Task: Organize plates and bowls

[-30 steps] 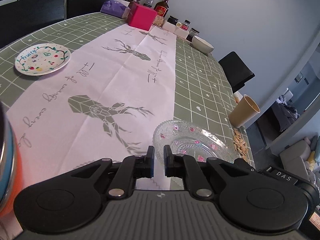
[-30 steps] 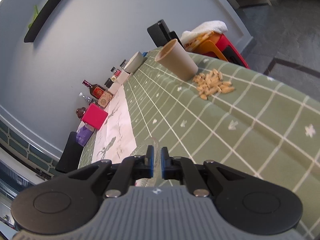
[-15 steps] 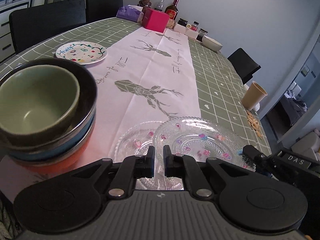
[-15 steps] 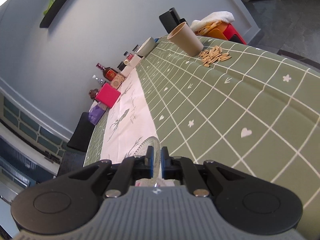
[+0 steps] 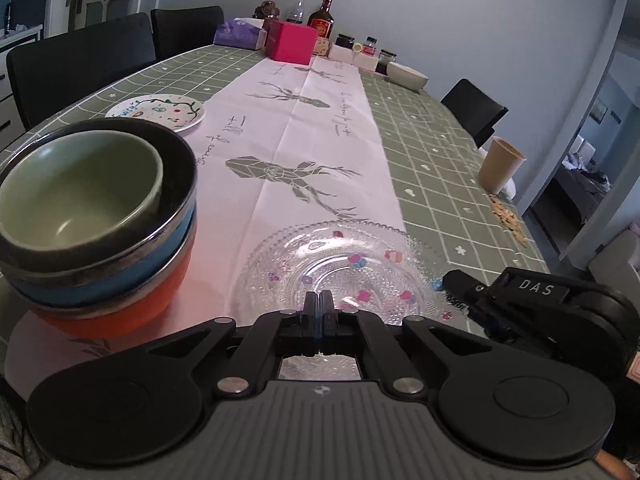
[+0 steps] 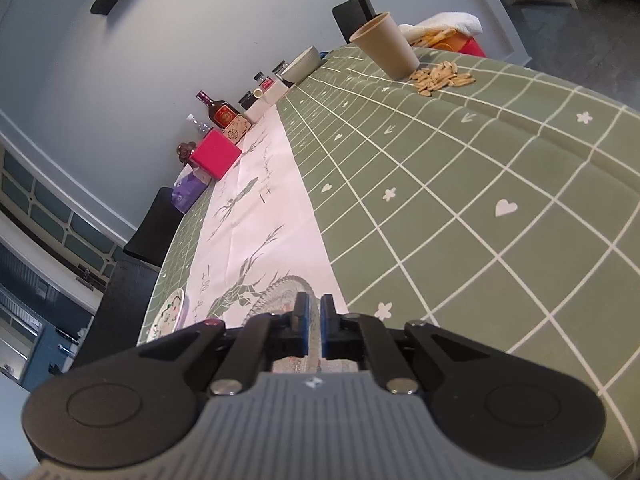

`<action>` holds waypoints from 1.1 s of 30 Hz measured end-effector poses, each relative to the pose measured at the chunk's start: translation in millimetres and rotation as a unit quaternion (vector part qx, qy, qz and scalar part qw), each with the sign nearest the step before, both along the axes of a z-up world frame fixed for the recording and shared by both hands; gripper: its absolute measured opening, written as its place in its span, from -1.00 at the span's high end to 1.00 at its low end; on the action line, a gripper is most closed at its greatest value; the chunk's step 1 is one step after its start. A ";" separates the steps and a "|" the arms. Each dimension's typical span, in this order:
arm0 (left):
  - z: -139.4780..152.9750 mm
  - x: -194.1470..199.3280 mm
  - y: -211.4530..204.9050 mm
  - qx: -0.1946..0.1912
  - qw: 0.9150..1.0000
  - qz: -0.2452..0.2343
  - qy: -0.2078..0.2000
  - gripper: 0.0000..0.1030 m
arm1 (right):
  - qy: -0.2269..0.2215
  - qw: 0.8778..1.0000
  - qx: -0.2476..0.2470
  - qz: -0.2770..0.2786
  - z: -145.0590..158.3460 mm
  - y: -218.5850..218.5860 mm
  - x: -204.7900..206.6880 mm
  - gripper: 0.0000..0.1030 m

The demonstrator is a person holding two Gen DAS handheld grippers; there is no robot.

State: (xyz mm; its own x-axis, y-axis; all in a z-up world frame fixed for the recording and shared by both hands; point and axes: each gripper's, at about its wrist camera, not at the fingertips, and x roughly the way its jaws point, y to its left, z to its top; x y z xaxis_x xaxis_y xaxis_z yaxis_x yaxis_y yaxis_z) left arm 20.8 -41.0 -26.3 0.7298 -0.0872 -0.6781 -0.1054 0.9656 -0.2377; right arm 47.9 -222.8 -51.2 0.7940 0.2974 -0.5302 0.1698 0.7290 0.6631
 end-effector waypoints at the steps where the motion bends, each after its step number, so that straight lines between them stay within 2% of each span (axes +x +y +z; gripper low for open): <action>1: -1.6 1.5 1.8 0.005 1.000 0.007 0.006 1.00 | -0.003 1.000 -0.010 0.004 0.7 1.7 1.0 0.95; 11: -5.2 1.0 14.1 0.016 0.999 0.028 0.014 0.97 | 0.015 0.998 -0.060 0.016 -6.8 11.6 8.7 0.91; 17: -4.7 -4.6 20.2 0.005 0.999 0.029 0.013 0.87 | 0.005 0.989 -0.146 0.038 -2.5 32.8 8.9 0.87; 20: -3.4 -10.8 21.0 -0.014 1.000 0.025 0.008 0.61 | -0.002 0.984 -0.174 0.048 -2.7 38.7 9.8 0.84; 22: -2.2 -16.3 21.1 -0.027 0.999 0.018 0.003 0.35 | 0.002 0.987 -0.155 0.049 -6.2 35.7 12.4 0.74; 24: -0.3 -21.4 22.9 -0.042 0.999 0.014 -0.005 0.18 | 0.011 0.991 -0.124 0.049 -10.5 29.8 14.6 0.65; 25: 0.9 -23.0 23.6 -0.045 0.999 0.013 -0.008 -0.02 | 0.013 0.992 -0.114 0.047 -11.8 27.8 14.5 0.61; 26: 2.0 -24.0 24.1 -0.043 0.999 0.017 -0.011 -0.12 | 0.014 0.993 -0.112 0.046 -12.2 27.0 14.4 0.57; 29: 0.5 -25.0 29.4 -0.042 0.999 0.033 -0.009 -0.21 | 0.013 0.992 -0.121 0.044 -11.9 29.3 14.2 0.45; 33: -12.8 -15.0 36.3 -0.057 0.997 0.047 0.025 -0.25 | 0.008 0.991 -0.123 0.047 -12.6 31.2 14.8 0.44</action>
State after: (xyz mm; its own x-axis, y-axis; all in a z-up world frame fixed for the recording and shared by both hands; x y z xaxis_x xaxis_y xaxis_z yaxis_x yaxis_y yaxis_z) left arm 5.8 -4.6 -39.1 0.7042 -0.0975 -0.7033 -0.2093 0.9180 -0.3368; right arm 62.7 -191.6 -63.8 0.7599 0.2305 -0.6078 0.1022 0.8810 0.4619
